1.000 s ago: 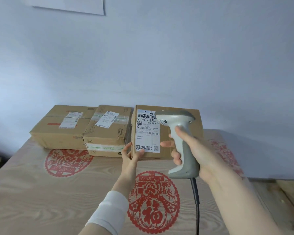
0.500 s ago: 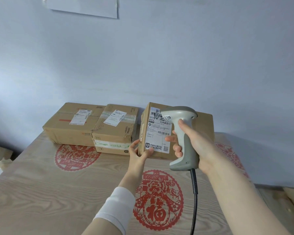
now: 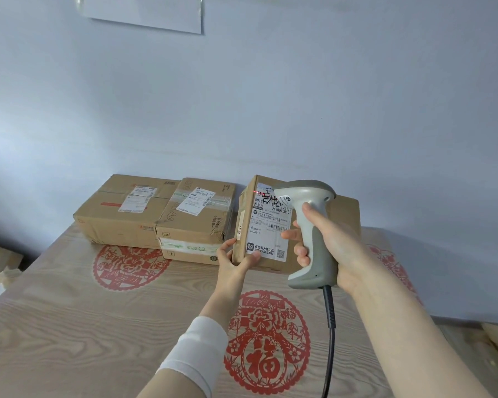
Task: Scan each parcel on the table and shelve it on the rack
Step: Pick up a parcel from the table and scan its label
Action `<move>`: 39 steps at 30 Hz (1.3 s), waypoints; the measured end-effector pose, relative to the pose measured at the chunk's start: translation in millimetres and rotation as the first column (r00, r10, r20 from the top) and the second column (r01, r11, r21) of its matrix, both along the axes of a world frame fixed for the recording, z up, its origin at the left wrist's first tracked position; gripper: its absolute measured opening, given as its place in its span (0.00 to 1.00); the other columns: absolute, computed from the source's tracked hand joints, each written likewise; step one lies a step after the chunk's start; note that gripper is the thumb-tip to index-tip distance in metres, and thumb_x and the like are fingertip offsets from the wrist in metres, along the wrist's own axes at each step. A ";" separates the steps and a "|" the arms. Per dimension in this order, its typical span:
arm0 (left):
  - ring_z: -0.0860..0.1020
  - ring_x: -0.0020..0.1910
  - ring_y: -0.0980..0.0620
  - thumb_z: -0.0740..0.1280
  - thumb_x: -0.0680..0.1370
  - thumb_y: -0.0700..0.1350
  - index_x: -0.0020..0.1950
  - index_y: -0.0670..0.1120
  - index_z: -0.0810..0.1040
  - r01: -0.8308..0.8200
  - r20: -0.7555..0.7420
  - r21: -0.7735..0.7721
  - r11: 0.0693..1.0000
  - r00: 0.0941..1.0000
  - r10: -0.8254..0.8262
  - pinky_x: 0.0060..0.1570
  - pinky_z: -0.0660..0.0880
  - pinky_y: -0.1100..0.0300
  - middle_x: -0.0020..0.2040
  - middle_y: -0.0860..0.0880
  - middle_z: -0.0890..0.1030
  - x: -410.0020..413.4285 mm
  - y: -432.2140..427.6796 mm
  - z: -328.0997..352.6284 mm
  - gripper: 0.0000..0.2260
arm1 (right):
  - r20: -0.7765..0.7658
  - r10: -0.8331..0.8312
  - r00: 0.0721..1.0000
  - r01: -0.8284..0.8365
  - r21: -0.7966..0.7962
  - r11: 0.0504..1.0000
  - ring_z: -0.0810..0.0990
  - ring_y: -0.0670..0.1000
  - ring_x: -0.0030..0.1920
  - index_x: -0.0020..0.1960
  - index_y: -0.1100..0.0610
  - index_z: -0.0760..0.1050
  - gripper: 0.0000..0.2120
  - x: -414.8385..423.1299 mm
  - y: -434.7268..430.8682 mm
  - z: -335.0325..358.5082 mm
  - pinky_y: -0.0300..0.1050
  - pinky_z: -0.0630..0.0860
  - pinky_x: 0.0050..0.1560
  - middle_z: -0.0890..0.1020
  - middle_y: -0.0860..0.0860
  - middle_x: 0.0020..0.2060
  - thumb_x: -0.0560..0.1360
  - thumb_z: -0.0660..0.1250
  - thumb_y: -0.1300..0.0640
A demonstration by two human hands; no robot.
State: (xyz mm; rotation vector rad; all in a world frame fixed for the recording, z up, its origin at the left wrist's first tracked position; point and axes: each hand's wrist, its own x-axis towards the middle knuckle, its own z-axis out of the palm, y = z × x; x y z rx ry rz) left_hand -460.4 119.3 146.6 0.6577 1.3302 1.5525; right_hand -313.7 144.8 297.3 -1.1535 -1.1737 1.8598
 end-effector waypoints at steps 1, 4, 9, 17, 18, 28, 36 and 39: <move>0.75 0.57 0.52 0.72 0.54 0.60 0.60 0.57 0.62 -0.004 -0.001 -0.001 1.000 1.000 0.004 0.55 0.64 0.56 0.61 0.47 0.74 0.2 -0.8 0.5 0.38 | -0.002 0.007 1.000 -0.007 0.008 1.000 0.71 0.49 0.21 0.52 0.61 0.74 0.16 0.2 -0.4 0.4 0.38 0.70 0.21 0.85 0.57 0.34 0.76 0.66 0.47; 0.75 0.57 0.52 0.72 0.54 0.61 0.59 0.58 0.63 -0.020 -0.006 -0.005 1.000 1.000 0.020 0.56 0.63 0.54 0.61 0.47 0.75 -2.3 -2.9 2.8 0.37 | -0.029 0.031 0.999 -0.030 0.038 0.999 0.72 0.49 0.22 0.54 0.58 0.74 0.16 1.7 -0.9 2.8 0.38 0.70 0.22 0.86 0.56 0.37 0.76 0.65 0.46; 0.80 0.44 0.60 0.72 0.54 0.59 0.54 0.58 0.65 -0.115 0.027 0.065 0.991 0.993 0.114 0.58 0.67 0.55 0.57 0.47 0.77 -24.3 -15.7 16.9 0.32 | -0.105 0.030 0.994 -0.014 0.146 0.989 0.73 0.48 0.23 0.56 0.55 0.74 0.17 6.9 -2.2 12.7 0.40 0.71 0.23 0.86 0.54 0.43 0.73 0.66 0.45; 0.77 0.45 0.60 0.71 0.55 0.57 0.54 0.54 0.68 -0.476 0.145 0.172 0.862 0.878 0.456 0.44 0.71 0.64 0.48 0.55 0.78 -97.6 -104.3 51.0 0.30 | -0.206 -0.063 0.976 0.123 0.291 0.949 0.72 0.46 0.23 0.48 0.54 0.76 0.07 -30.1 -21.7 22.4 0.40 0.71 0.25 0.86 0.46 0.39 0.74 0.69 0.51; 0.77 0.45 0.60 0.71 0.56 0.56 0.56 0.52 0.68 -0.526 0.156 0.176 0.832 0.849 0.504 0.42 0.71 0.64 0.49 0.54 0.78 -107.7 -121.4 55.6 0.30 | -0.211 -0.054 0.976 0.117 0.300 0.947 0.71 0.46 0.22 0.46 0.53 0.76 0.06 -43.0 -26.5 22.2 0.40 0.71 0.26 0.84 0.45 0.32 0.74 0.69 0.52; 0.72 0.50 0.52 0.66 0.67 0.53 0.64 0.47 0.67 -0.802 0.202 0.180 0.570 0.597 0.776 0.45 0.65 0.60 0.57 0.47 0.74 -182.4 -318.4 117.6 0.27 | -0.211 0.247 0.946 -0.173 0.315 0.933 0.76 0.45 0.24 0.46 0.54 0.76 0.13 -211.9 -134.8 16.0 0.36 0.72 0.25 0.79 0.48 0.25 0.72 0.70 0.46; 0.72 0.61 0.47 0.65 0.74 0.53 0.63 0.50 0.67 -0.814 0.074 0.281 0.508 0.546 0.834 0.64 0.66 0.55 0.63 0.45 0.74 -264.9 -483.1 167.2 0.20 | -0.228 0.454 0.862 -0.378 0.307 0.873 0.82 0.59 0.49 0.43 0.50 0.76 0.16 -346.9 -275.5 40.3 0.56 0.77 0.53 0.82 0.52 0.41 0.68 0.70 0.38; 0.74 0.60 0.49 0.68 0.67 0.58 0.65 0.51 0.68 -0.816 -0.004 0.317 0.484 0.509 0.861 0.63 0.68 0.55 0.61 0.46 0.75 -306.2 -543.9 187.0 0.28 | -0.268 0.515 0.814 -0.431 0.316 0.845 0.82 0.58 0.47 0.46 0.49 0.75 0.14 -399.7 -332.4 57.6 0.60 0.78 0.54 0.83 0.53 0.44 0.70 0.69 0.40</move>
